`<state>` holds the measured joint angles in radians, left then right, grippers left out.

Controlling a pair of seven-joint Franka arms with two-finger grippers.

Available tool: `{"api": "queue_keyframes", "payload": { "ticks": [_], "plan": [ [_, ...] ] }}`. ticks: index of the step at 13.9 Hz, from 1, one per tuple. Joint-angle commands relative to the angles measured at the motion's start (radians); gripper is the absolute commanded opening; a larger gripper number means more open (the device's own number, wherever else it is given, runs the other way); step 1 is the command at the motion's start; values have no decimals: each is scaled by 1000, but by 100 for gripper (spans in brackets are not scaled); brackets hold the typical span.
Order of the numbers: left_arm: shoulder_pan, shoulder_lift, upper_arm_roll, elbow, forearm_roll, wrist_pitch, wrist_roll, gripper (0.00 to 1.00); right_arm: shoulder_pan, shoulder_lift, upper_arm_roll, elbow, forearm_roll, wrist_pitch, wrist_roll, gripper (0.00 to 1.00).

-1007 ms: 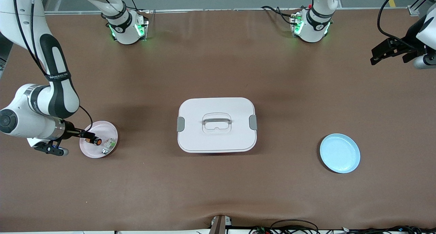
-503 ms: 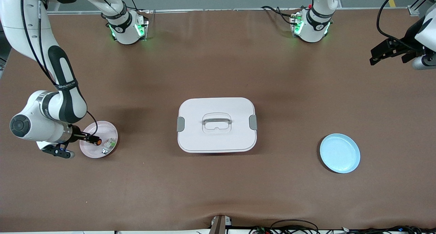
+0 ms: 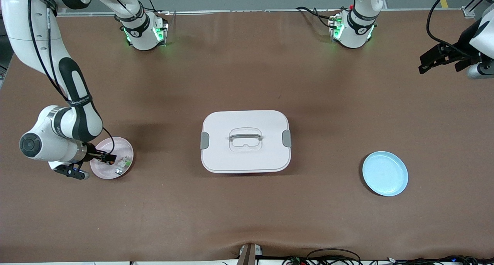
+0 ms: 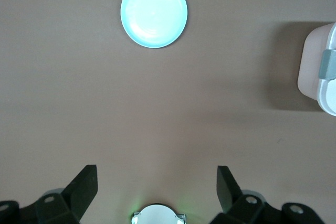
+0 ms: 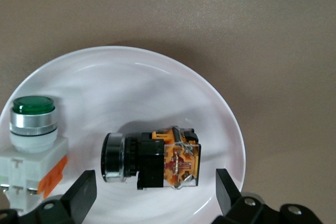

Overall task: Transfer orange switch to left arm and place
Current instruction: 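Close the right gripper on the orange switch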

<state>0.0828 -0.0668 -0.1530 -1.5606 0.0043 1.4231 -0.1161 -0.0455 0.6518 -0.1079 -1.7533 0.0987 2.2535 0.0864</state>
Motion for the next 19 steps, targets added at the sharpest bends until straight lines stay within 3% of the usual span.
{"api": "queue_keyframes", "payload": {
  "ticks": [1, 17, 19],
  "plan": [
    [6, -7, -3, -7, -6, 11, 10, 100, -11, 14, 10, 8, 10, 21, 10, 100],
    [8, -10, -3, -19, -9, 19, 10, 100, -10, 35, 10, 11, 12, 80, 9, 100],
    [6, -10, -3, -19, -9, 16, -10, 100, -8, 35, 10, 11, 12, 78, 3, 86]
  ]
}}
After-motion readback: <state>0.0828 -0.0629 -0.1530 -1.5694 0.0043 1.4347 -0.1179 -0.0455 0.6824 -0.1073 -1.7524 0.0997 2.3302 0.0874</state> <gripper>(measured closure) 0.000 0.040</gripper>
